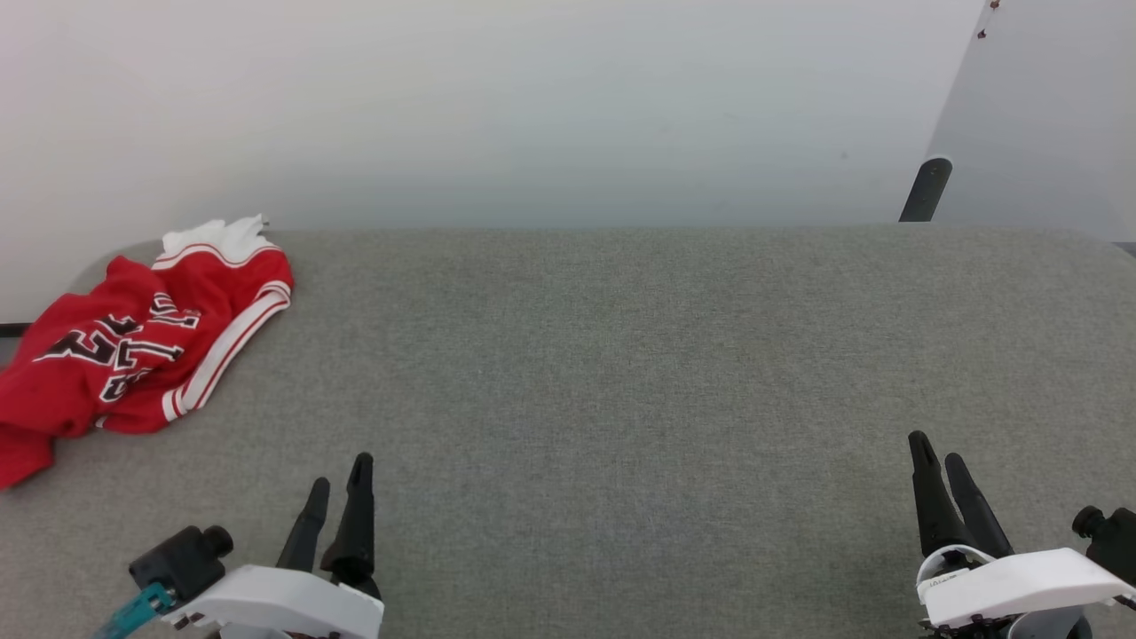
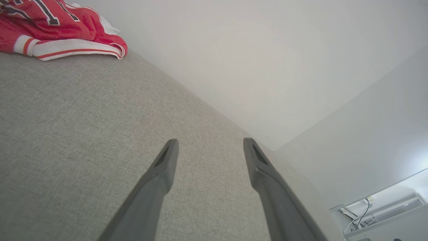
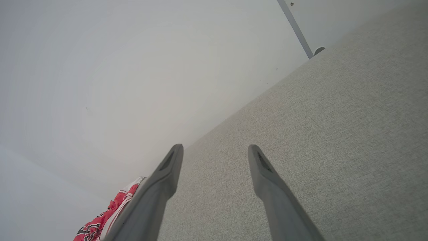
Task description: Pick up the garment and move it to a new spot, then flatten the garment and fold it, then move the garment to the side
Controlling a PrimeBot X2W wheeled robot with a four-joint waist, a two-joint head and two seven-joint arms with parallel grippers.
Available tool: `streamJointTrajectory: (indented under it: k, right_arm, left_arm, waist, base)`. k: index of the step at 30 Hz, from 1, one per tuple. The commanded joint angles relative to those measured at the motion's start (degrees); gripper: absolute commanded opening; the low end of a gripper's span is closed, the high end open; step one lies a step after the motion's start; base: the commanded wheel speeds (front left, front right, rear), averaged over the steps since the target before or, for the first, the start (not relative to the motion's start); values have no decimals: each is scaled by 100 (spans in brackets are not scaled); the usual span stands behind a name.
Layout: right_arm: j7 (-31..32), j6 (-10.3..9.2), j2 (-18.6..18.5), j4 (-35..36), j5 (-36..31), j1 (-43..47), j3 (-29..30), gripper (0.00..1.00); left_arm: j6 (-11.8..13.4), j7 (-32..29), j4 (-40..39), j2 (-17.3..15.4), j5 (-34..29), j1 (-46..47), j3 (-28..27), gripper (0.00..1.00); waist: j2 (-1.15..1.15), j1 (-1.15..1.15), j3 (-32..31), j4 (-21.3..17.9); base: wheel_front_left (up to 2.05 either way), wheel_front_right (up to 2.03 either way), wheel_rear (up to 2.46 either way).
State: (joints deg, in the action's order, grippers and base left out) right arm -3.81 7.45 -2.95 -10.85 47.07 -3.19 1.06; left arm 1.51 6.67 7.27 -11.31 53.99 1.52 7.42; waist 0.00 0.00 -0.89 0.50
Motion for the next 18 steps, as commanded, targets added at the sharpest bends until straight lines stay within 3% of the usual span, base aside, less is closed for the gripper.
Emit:
streamJointTrajectory:
  k: [1,18]
  right_arm:
    - [-45,3,9,95,-192,-18,2,100]
    - [-234,4,10,222,-1163,20,-62,100]
  left_arm:
    - [14,61,-87,-57,-209,82,33,100]
    - [-123,319,-233,-107,-1540,13,-26,100]
  waist:
    - [0,0,-3,4]
    - [0,0,-47,13]
  base:
    - [0,0,0]
    - [0,0,0]
